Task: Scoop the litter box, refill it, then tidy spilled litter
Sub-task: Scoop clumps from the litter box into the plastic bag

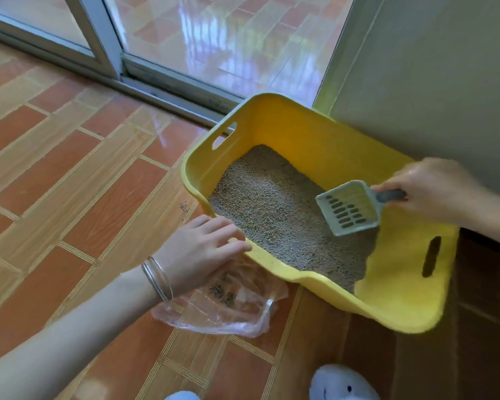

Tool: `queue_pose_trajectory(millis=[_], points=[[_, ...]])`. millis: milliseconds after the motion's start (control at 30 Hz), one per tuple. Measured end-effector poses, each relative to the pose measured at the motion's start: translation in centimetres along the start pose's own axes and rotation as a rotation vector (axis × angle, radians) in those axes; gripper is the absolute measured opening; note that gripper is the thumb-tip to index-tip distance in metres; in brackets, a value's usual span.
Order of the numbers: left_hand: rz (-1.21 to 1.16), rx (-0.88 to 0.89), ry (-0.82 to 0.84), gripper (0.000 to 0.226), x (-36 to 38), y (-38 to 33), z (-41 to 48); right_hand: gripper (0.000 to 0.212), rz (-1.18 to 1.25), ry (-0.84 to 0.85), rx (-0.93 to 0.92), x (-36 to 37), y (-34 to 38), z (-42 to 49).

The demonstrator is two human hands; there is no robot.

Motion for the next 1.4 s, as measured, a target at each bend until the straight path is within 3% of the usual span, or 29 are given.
queue_pose_trajectory(millis=[67,133,267,400,533,633,1033,1267,1400], points=[[-0.014,-0.006,0.056,0.031,1.9,-1.0,1.6,0.021,-0.313,0.205,-0.073,2.0,-0.7,0.2],[-0.038,-0.002,0.151,0.035,4.1,-1.9,2.9,0.017,-0.412,0.294,-0.148,3.8,-0.6,0.8],[-0.192,0.017,0.245,0.043,6.5,-4.4,4.5,0.01,-0.502,0.283,-0.259,5.9,-0.4,2.5],[-0.305,0.065,0.165,0.049,5.7,-6.7,5.6,0.015,-0.546,0.234,-0.373,8.3,-1.6,3.4],[-0.284,0.098,0.083,0.036,5.2,-7.3,7.0,0.022,-0.513,0.125,-0.504,9.7,-3.4,3.8],[-0.245,0.12,0.061,0.042,5.8,-8.0,7.7,0.026,-0.448,0.153,-0.572,10.4,-4.7,3.5],[-0.188,0.121,0.022,0.026,6.1,-7.9,9.0,0.025,-0.356,0.122,-0.63,10.6,-5.1,4.5],[-0.205,0.08,-0.001,0.043,5.9,-8.1,8.9,0.019,-0.126,0.002,-0.733,10.3,-6.1,4.3],[-0.188,0.086,0.011,0.031,6.1,-8.2,8.7,0.02,0.022,-0.014,-0.789,10.8,-4.9,3.9]])
Point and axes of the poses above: each hand's wrist, its own z-axis towards the middle knuckle, its own x-axis out of the palm, y = z × x, the point moved 4 cm from there along z, towards the middle knuckle, and after that the axes turned 12 degrees about -y, right-handed, at the moved point
